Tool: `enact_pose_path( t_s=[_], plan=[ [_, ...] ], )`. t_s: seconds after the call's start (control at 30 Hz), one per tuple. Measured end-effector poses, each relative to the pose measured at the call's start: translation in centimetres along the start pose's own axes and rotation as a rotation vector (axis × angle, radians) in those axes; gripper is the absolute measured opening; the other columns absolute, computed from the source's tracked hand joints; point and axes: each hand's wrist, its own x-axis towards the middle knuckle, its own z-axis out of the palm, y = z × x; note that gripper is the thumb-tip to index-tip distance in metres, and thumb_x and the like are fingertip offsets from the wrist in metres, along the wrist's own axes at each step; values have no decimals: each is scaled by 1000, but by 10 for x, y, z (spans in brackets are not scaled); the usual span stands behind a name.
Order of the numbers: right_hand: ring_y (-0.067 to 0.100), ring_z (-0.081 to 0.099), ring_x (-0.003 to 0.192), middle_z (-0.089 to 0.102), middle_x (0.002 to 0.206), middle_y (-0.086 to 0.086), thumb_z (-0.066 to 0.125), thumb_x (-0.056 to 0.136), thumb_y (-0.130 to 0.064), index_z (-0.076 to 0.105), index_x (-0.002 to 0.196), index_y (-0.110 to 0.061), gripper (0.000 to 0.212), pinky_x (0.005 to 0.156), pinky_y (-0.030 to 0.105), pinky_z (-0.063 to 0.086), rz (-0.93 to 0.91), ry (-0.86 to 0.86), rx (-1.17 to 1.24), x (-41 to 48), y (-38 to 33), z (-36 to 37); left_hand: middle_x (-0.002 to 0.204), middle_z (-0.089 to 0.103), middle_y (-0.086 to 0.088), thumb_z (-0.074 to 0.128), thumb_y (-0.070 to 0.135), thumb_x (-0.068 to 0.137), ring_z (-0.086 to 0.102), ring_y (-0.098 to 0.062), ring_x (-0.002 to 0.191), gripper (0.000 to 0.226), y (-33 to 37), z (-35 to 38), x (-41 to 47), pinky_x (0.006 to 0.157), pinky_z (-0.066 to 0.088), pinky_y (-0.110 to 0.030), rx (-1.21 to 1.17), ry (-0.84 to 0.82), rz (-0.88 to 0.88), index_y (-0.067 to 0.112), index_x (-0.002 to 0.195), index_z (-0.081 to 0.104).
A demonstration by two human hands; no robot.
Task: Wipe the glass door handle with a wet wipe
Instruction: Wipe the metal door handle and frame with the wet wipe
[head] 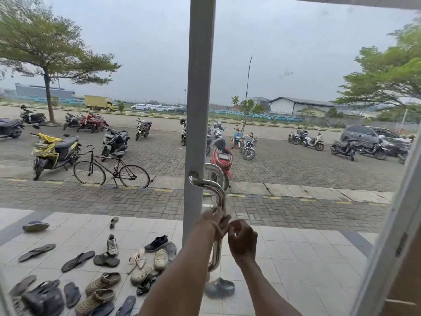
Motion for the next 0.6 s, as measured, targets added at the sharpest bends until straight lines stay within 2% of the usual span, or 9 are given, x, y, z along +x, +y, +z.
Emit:
enact_pose_path(
  t_s=[0.07, 0.13, 0.17, 0.27, 0.3, 0.37, 0.47, 0.53, 0.6],
  plan=[
    [18, 63, 64, 66, 67, -3, 64, 75, -14, 64, 70, -21, 8, 57, 25, 45, -21, 55, 19, -2, -8, 0, 76, 69, -2, 72, 33, 80, 64, -17, 59, 23, 3, -5, -8, 57, 48, -28, 8, -14, -111, 13, 87, 62],
    [16, 57, 58, 60, 64, -5, 69, 75, -26, 60, 68, -21, 13, 52, 26, 44, -85, 112, 1, -1, -14, 4, 61, 64, -4, 74, 30, 74, 58, -16, 61, 25, 6, -9, -9, 61, 44, -27, 29, -29, -134, 9, 73, 60],
    [15, 55, 56, 58, 63, -5, 73, 75, -33, 59, 68, -20, 20, 51, 27, 43, -104, 126, -19, 1, -19, 5, 60, 61, -6, 67, 32, 82, 55, -17, 63, 28, 7, -8, -11, 64, 42, -28, 58, -53, -119, 8, 68, 60],
    [16, 59, 60, 64, 67, -2, 76, 73, -49, 65, 77, -18, 34, 55, 25, 42, -86, 91, -56, 9, -25, 16, 51, 61, -7, 44, 46, 97, 49, -19, 68, 66, 7, -9, -5, 63, 37, -29, 100, -106, -139, 1, 52, 60],
    [17, 62, 64, 67, 70, -1, 76, 73, -50, 67, 81, -16, 36, 58, 24, 42, -66, 70, -47, 11, -28, 21, 46, 62, -7, 44, 50, 96, 49, -20, 69, 67, 9, -12, -5, 64, 36, -29, 103, -122, -153, -1, 55, 58],
    [19, 65, 70, 71, 75, 2, 76, 75, -45, 68, 85, -13, 35, 61, 23, 40, 4, 37, -9, 14, -31, 22, 54, 65, -8, 55, 57, 88, 53, -22, 75, 64, 9, -15, 1, 75, 39, -28, 99, -121, -189, -2, 65, 59],
    [25, 66, 75, 72, 79, 7, 76, 78, -36, 71, 84, -7, 30, 64, 22, 37, 125, 68, 61, 15, -33, 27, 74, 62, -9, 71, 63, 70, 57, -26, 81, 66, 9, -31, 8, 96, 38, -43, 103, -72, -225, 1, 88, 62],
    [27, 66, 75, 72, 76, 9, 74, 80, -34, 72, 78, -8, 26, 63, 23, 34, 173, 90, 82, 14, -34, 30, 74, 62, -9, 65, 65, 74, 58, -26, 81, 67, 8, -41, 15, 102, 32, -48, 123, -63, -164, 8, 106, 57],
    [28, 67, 76, 72, 76, 7, 73, 80, -35, 74, 75, -11, 24, 62, 22, 34, 213, 101, 95, 13, -34, 32, 72, 64, -7, 54, 63, 83, 59, -25, 79, 58, 1, -51, 19, 95, 34, -46, 121, -22, -108, 11, 109, 48]
  ],
)
